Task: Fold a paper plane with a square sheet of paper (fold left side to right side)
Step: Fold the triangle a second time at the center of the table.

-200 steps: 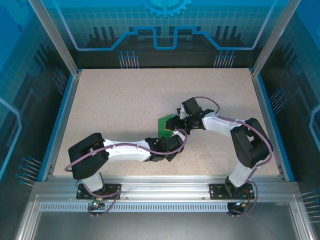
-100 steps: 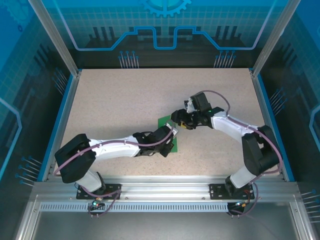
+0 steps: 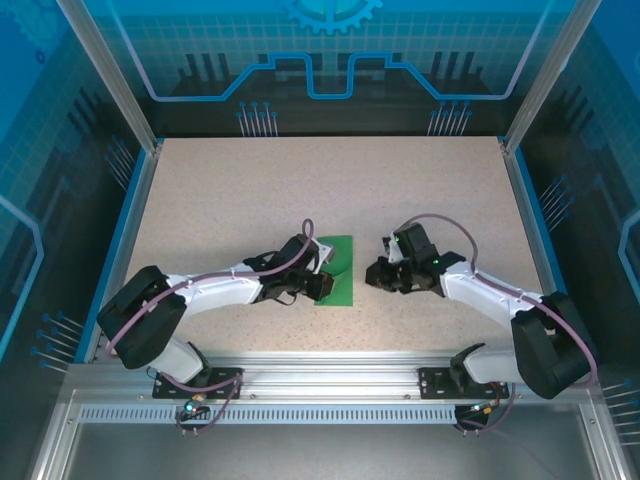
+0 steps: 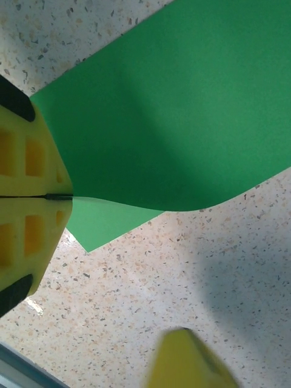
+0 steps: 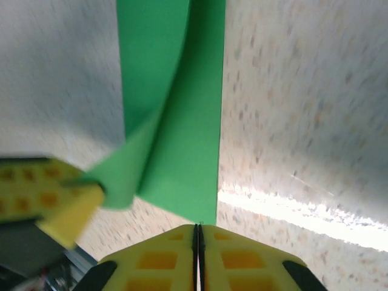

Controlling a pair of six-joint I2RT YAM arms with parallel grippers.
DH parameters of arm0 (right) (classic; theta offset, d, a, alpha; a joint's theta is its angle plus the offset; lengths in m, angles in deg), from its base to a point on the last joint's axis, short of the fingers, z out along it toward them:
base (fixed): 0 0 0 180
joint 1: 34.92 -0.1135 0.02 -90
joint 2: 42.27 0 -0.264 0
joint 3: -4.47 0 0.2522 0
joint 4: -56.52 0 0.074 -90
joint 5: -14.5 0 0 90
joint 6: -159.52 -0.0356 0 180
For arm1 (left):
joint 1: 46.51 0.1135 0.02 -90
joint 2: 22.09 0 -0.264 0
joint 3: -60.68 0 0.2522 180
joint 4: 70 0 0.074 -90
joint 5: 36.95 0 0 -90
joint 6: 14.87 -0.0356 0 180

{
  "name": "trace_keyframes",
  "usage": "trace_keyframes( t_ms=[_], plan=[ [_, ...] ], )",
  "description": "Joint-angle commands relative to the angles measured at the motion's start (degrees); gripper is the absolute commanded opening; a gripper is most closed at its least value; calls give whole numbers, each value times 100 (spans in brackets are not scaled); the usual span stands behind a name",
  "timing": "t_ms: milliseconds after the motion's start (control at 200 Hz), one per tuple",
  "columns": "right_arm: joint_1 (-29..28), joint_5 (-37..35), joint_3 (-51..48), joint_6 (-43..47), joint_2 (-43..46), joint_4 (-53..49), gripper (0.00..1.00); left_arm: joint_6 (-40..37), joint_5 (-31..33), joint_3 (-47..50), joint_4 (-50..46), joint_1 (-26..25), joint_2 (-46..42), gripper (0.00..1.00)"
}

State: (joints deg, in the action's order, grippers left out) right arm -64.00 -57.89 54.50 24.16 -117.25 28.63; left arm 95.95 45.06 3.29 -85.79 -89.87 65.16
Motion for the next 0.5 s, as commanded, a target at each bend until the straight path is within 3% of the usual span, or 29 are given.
trace_keyframes(
  t_ms=[0, 200, 495],
  plan=[
    [-456, -250, -170, -241, -142, 331, 4, 133, -369, 85, 158, 125, -107, 6],
    [-1026, -636, -73, -481, -642, 530, 1, 146, -374, 106, 114, 256, -93, 6],
    [-1264, -806, 361, -400, -1250, 429, 1, 60, -331, 45, -87, 283, -30, 6]
  ],
)
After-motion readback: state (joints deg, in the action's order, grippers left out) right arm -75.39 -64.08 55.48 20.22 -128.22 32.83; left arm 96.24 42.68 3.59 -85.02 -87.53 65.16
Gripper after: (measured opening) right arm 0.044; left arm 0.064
